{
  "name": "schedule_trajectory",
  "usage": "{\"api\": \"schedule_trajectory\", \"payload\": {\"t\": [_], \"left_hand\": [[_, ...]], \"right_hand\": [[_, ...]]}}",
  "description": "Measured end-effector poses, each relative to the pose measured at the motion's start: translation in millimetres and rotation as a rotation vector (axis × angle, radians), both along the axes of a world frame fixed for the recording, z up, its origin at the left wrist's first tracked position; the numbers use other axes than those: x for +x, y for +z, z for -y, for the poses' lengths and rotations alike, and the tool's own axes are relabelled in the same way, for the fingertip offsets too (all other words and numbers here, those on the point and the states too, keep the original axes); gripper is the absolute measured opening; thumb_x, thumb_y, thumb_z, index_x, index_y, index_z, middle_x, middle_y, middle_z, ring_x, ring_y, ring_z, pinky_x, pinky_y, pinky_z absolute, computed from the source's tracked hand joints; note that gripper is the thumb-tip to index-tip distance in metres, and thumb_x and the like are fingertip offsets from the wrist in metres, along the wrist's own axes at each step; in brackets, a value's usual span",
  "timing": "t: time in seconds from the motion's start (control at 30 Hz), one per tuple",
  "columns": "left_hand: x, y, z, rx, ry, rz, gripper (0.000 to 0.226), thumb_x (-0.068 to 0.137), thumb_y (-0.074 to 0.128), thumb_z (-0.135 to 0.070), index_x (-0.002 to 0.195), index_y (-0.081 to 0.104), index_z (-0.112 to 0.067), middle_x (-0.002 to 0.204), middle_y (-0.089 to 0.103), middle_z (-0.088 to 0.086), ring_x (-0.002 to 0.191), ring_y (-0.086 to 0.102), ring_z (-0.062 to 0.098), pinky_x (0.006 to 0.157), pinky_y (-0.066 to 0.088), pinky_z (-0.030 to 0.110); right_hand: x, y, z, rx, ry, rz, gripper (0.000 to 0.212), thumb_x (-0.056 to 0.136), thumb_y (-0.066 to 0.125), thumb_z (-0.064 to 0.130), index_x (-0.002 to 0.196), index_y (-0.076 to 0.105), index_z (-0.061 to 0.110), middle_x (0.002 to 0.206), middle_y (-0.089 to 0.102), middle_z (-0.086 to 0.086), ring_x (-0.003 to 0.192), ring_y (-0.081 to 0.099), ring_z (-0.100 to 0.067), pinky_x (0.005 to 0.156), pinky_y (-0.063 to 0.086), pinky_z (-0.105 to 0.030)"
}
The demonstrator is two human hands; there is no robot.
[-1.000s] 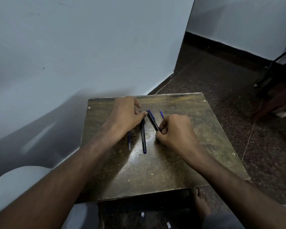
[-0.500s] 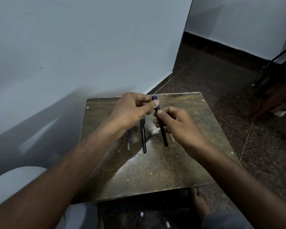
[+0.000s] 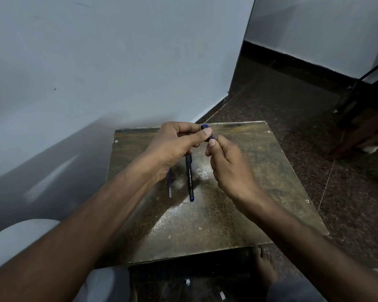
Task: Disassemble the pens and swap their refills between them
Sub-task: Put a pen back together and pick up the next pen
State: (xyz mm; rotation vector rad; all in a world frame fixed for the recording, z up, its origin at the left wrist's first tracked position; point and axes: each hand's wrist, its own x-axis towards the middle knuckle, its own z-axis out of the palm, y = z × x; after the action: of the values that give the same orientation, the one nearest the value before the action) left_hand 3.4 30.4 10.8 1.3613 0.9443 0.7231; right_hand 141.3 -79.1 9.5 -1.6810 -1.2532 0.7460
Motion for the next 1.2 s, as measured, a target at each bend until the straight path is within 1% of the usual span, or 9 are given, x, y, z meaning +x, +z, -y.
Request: {"api": "schedule_trajectory", "payload": {"t": [0.23,0.4,0.5,0.63,0.8,0.9,1.0,1.1,1.2], "left_hand": [[-2.1,-1.1,-2.9,0.099,0.014,-0.035,0.005,0.089,0.090,-0.038,0.088,0.089,-0.034,0.074,0.079,-0.013,0.067,0.066,-0.007,0.062,0.053,0.015],[-10.8,1.7,-10.9,0.138,0.138,-0.077,0.010,0.092,0.087,-0.042,0.093,0.088,-0.032,0.089,0.086,-0.005,0.070,0.065,-0.002,0.064,0.054,0.022],[-10.0,-0.5,-13.2,0.289,0.114,-0.325,0.018,0.092,0.085,-0.047,0.102,0.088,-0.033,0.087,0.084,-0.013,0.080,0.072,-0.007,0.073,0.051,0.018],[5.3,-1.2,-2.0,0.535,0.044,-0.568,0.016,0.092,0.087,-0.038,0.105,0.081,-0.030,0.071,0.073,-0.023,0.063,0.068,-0.015,0.058,0.046,0.003],[12.2,-3.5,3.2,0.631,0.068,-0.703,0.018,0.092,0.087,-0.041,0.097,0.075,-0.028,0.070,0.076,-0.015,0.065,0.067,-0.007,0.051,0.040,0.009],[18.7,-3.8,4.6,0.652,0.054,-0.760,0.018,0.093,0.087,-0.037,0.096,0.076,-0.023,0.079,0.079,-0.008,0.075,0.075,0.006,0.064,0.062,0.029],[19.9,-5.9,3.6,0.683,0.038,-0.822,0.017,0.096,0.083,-0.034,0.098,0.075,-0.019,0.086,0.078,-0.003,0.080,0.075,0.014,0.072,0.065,0.038],[20.3,-3.1,1.8,0.694,0.061,-0.684,0.015,0.103,0.075,-0.032,0.101,0.081,-0.019,0.082,0.075,-0.009,0.074,0.071,0.006,0.072,0.059,0.018],[18.0,0.9,0.8,0.407,-0.029,-0.384,0.025,0.110,0.063,-0.041,0.105,0.085,-0.031,0.089,0.083,-0.019,0.082,0.074,-0.009,0.074,0.049,0.008]], "right_hand": [[14.8,7.1,0.5,-0.088,0.034,0.229,0.040,0.109,0.053,0.050,0.083,0.062,0.020,0.065,0.061,0.007,0.055,0.051,-0.008,0.047,0.037,-0.020],[37.9,7.8,1.6,-0.331,0.084,0.441,0.041,0.103,0.063,0.044,0.069,0.057,0.022,0.064,0.058,0.002,0.060,0.055,-0.020,0.056,0.038,-0.035],[47.9,9.4,5.2,-0.366,0.053,0.489,0.037,0.102,0.064,0.046,0.072,0.060,0.025,0.066,0.061,0.003,0.060,0.058,-0.018,0.056,0.040,-0.035],[54.2,12.2,6.6,-0.318,-0.007,0.544,0.032,0.099,0.065,0.052,0.078,0.063,0.029,0.072,0.067,0.001,0.067,0.066,-0.020,0.061,0.052,-0.040],[46.5,12.2,5.7,-0.301,0.016,0.536,0.035,0.100,0.068,0.049,0.075,0.062,0.025,0.067,0.062,0.003,0.061,0.060,-0.017,0.058,0.049,-0.037],[46.7,15.7,4.3,-0.313,0.020,0.526,0.047,0.102,0.068,0.047,0.066,0.057,0.020,0.059,0.055,0.003,0.053,0.050,-0.013,0.050,0.034,-0.030],[48.3,16.1,4.9,-0.350,0.034,0.294,0.043,0.105,0.064,0.038,0.074,0.070,0.008,0.059,0.057,0.000,0.053,0.051,-0.016,0.053,0.039,-0.027],[48.9,17.3,6.1,-0.366,0.023,-0.166,0.031,0.104,0.052,0.019,0.088,0.076,0.007,0.063,0.060,0.000,0.053,0.050,-0.014,0.051,0.039,-0.031],[48.0,21.8,2.8,-0.283,0.029,-0.396,0.033,0.108,0.042,0.010,0.098,0.074,0.006,0.067,0.063,0.003,0.055,0.056,-0.008,0.052,0.044,-0.024]]}}
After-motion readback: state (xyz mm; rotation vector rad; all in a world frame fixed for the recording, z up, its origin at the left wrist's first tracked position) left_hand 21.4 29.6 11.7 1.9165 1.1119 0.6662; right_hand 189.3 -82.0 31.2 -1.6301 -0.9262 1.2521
